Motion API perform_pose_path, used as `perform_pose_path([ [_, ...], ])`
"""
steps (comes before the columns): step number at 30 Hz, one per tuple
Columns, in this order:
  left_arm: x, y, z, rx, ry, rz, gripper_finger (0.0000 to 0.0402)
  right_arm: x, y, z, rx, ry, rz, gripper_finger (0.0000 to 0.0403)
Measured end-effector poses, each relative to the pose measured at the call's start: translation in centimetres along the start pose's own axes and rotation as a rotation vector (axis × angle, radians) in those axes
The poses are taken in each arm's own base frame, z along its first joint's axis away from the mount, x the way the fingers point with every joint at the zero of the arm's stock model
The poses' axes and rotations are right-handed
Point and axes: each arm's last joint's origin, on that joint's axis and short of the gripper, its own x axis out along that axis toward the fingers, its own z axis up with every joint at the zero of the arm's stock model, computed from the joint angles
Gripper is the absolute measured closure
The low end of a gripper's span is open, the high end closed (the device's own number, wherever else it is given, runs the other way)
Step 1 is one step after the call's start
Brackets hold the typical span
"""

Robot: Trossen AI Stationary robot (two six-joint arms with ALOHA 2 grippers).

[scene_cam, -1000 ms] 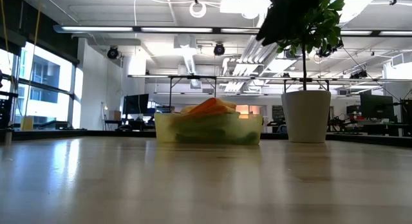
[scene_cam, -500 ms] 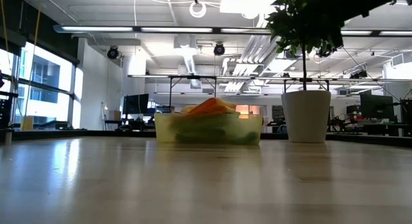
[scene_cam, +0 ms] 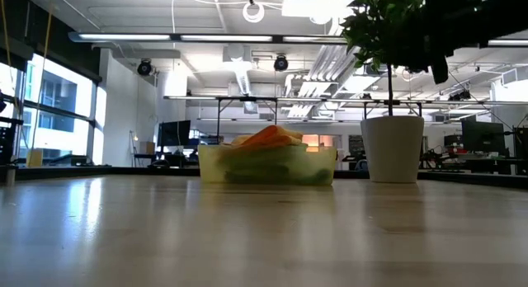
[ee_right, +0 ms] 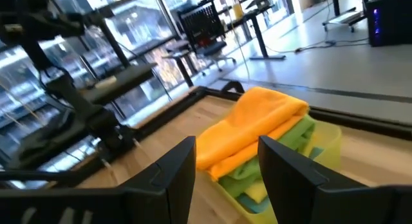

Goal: Fold microfiber towels
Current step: Return to Home Position

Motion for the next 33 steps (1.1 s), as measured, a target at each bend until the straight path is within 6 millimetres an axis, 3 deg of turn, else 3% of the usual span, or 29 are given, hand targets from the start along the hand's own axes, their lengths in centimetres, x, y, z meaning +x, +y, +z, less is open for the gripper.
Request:
perform_pose_path([
  [11,0.0,0.1,-0.4,0.024,0.047,0.000,0.0287,-0.6,-1.6,-3.8,0.094,-0.085,0.094,0.0244],
  [19,0.1,-0.1,-0.6,0.003,0.077,-0.066,0.0287,-0.8,-2.2,-5.3,0.161,-0.020,0.114,0.0244],
  [27,4.5,-0.5,-4.1,-0.010,0.155,-0.098,0.0287,-0.8,-2.3,-5.9,0.260,0.066,0.129,0.0244],
  [33,7.6,-0.8,-6.6,0.024,0.064,-0.191,0.0287,-0.8,-2.1,-6.3,0.284,0.166,0.221,0.0244],
])
